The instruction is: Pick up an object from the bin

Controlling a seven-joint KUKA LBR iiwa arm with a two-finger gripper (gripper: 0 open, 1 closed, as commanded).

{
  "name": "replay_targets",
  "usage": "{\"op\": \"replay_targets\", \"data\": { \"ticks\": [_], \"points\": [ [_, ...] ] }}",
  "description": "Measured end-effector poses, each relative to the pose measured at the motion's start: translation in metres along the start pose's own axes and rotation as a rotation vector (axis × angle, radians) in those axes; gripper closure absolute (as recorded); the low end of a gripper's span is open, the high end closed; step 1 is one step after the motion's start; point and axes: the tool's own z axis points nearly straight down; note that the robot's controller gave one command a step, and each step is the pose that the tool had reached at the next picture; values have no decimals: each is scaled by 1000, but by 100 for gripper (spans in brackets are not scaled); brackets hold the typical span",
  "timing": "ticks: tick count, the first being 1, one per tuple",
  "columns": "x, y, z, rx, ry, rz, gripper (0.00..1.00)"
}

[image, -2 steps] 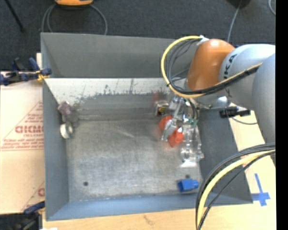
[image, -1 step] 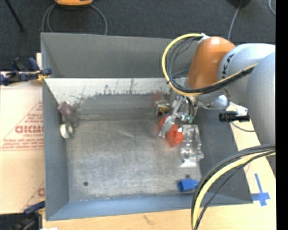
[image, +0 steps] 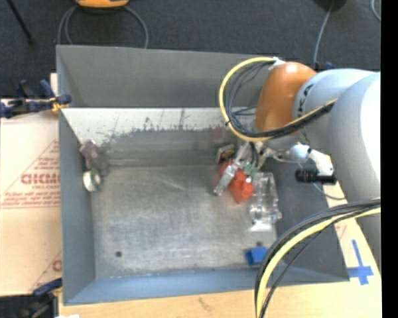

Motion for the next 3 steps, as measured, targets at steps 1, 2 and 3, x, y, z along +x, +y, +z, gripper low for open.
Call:
{"op": "replay_targets", "data": {
  "ticks": [1,2,3],
  "points": [
    [-1,-1,-1,0,-1,-1,0],
    [-4,1,-5,-7,-14,-3,100],
    [-6,2,-38,-8,-9,-6,100]
  ]
}}
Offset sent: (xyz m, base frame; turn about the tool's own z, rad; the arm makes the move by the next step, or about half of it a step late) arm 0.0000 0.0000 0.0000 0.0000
